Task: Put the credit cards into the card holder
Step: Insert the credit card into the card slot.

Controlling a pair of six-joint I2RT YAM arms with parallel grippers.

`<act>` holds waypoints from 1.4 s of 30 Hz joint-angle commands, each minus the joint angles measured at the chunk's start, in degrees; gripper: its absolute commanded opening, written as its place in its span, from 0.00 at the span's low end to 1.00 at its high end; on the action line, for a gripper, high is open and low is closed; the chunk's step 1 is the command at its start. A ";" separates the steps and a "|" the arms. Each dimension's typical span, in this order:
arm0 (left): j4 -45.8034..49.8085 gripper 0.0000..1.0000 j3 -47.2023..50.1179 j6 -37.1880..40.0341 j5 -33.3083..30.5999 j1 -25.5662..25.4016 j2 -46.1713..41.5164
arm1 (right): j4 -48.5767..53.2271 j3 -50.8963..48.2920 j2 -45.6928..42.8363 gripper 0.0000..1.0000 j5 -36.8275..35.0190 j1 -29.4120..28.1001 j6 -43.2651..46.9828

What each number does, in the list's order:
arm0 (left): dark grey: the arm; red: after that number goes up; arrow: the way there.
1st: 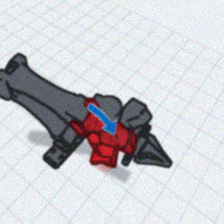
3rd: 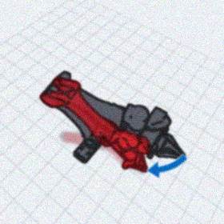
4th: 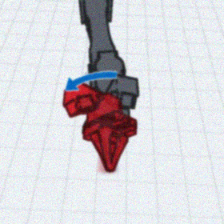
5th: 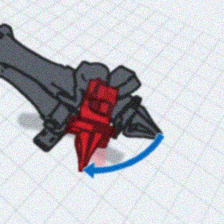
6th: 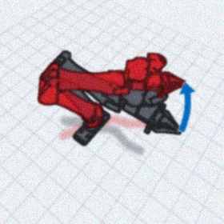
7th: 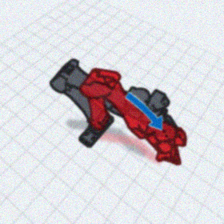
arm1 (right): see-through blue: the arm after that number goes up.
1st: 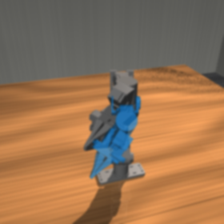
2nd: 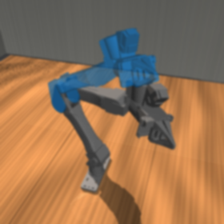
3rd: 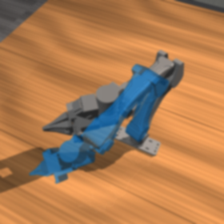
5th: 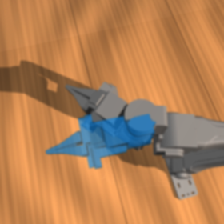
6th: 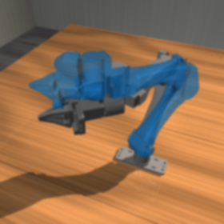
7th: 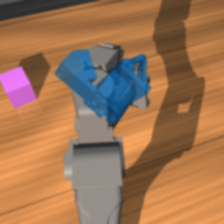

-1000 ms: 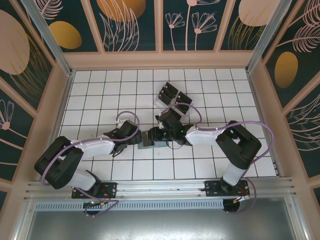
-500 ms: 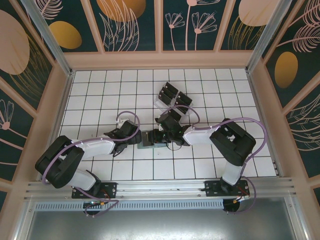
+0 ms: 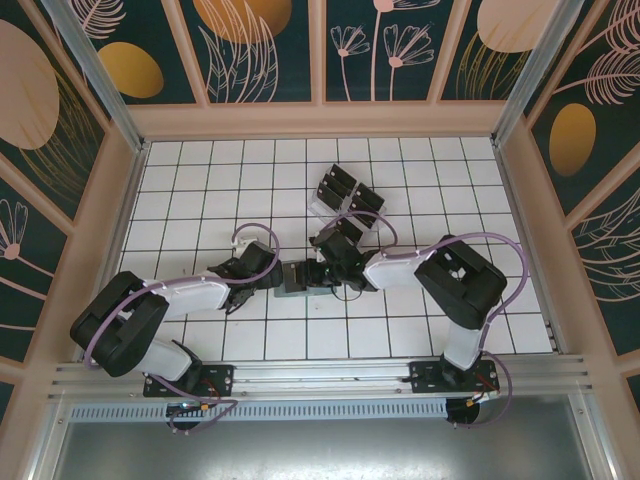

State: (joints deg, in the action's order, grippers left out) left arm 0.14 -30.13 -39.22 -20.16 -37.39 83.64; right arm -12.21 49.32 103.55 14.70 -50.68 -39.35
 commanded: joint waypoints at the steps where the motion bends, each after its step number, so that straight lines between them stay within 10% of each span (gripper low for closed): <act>1: -0.91 0.98 1.54 -0.84 1.00 0.47 1.44 | 0.87 1.72 2.06 0.32 0.04 -0.56 0.42; 42: -1.64 0.99 2.53 -1.74 1.31 0.37 0.58 | 1.59 -0.10 -3.58 0.35 -0.79 -3.20 -1.51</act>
State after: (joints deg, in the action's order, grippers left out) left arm -1.54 -29.12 -39.68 -20.49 -37.41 83.24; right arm -11.33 49.76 101.91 14.83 -53.21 -39.81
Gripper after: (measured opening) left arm 0.985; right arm 0.348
